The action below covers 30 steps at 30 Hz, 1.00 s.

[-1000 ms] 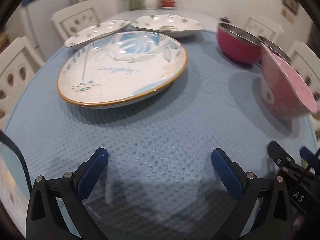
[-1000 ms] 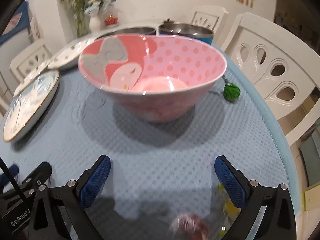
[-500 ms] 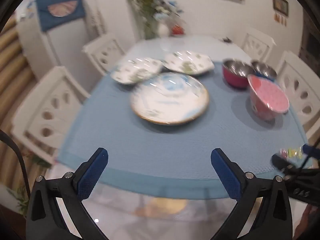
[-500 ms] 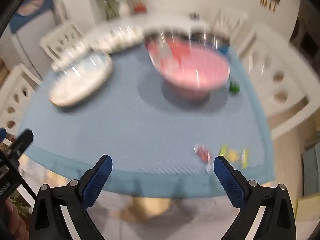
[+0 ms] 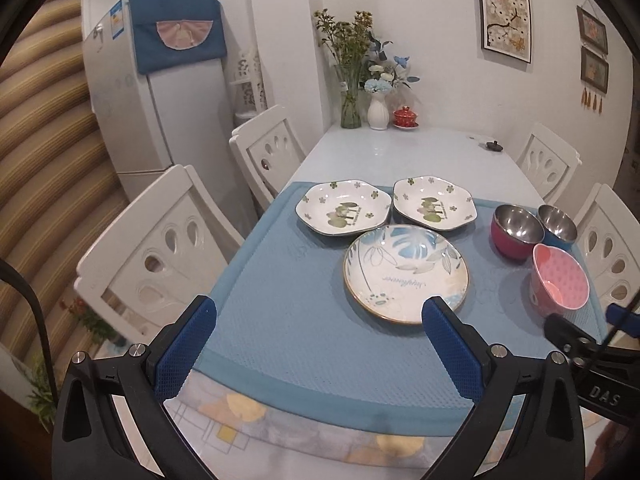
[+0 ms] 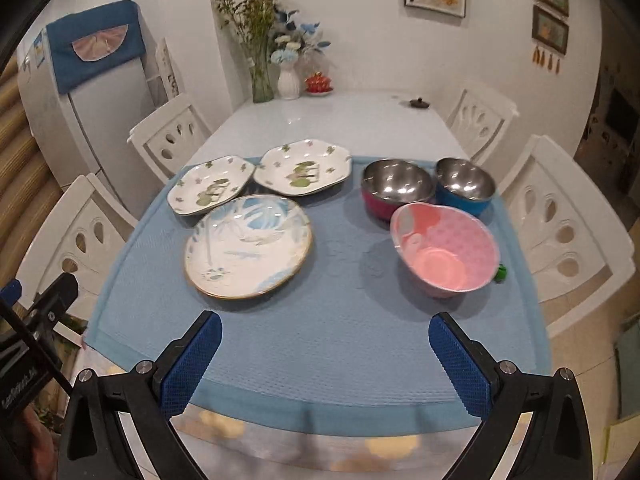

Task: Organize plates and bowls
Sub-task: 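Move both tools toward the rim of the blue-leaf round plate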

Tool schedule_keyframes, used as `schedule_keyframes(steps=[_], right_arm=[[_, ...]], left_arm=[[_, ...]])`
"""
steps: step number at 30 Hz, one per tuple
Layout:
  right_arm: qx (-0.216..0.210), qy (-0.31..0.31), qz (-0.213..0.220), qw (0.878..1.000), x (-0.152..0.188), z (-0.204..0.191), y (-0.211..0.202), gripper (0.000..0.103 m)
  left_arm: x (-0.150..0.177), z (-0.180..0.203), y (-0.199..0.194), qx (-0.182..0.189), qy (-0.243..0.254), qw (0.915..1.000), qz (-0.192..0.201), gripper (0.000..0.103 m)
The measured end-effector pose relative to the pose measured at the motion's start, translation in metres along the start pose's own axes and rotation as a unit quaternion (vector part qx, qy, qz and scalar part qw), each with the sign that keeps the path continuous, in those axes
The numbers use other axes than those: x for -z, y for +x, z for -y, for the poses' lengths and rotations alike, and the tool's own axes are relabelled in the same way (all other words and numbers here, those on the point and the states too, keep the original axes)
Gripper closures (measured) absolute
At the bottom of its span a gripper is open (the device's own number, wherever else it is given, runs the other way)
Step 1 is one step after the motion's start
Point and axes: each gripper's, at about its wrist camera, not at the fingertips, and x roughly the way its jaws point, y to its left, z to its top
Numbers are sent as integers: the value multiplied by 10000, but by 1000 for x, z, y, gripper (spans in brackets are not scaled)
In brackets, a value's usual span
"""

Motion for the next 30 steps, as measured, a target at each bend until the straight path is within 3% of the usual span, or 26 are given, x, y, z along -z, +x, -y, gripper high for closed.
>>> schedule_keyframes(steps=[12, 30], right_arm=[[202, 202, -221, 9993, -16, -40, 34, 0], [616, 624, -401, 9953, -36, -58, 70, 0]], left_arm=[[-23, -24, 37, 246, 79, 9996, -96, 1], [-43, -29, 95, 817, 454, 9950, -354, 1]])
